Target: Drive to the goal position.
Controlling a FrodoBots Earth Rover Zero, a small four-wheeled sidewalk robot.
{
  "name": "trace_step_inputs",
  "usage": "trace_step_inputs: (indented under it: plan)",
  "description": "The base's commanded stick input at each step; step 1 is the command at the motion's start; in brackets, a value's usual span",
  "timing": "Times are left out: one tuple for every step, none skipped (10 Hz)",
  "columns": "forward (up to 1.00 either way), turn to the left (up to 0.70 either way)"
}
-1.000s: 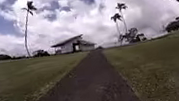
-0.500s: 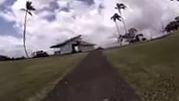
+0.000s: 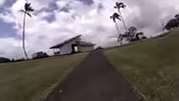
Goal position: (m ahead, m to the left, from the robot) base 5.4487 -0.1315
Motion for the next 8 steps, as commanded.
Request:
trace_step_inputs:
  plan:
    - [0.70,0.00]
    - [0.70,0.00]
    - [0.70,0.00]
    - [0.70,0.00]
    - [0.70,0.00]
    - [0.70,0.00]
    - [0.70,0.00]
    - [0.70,0.00]
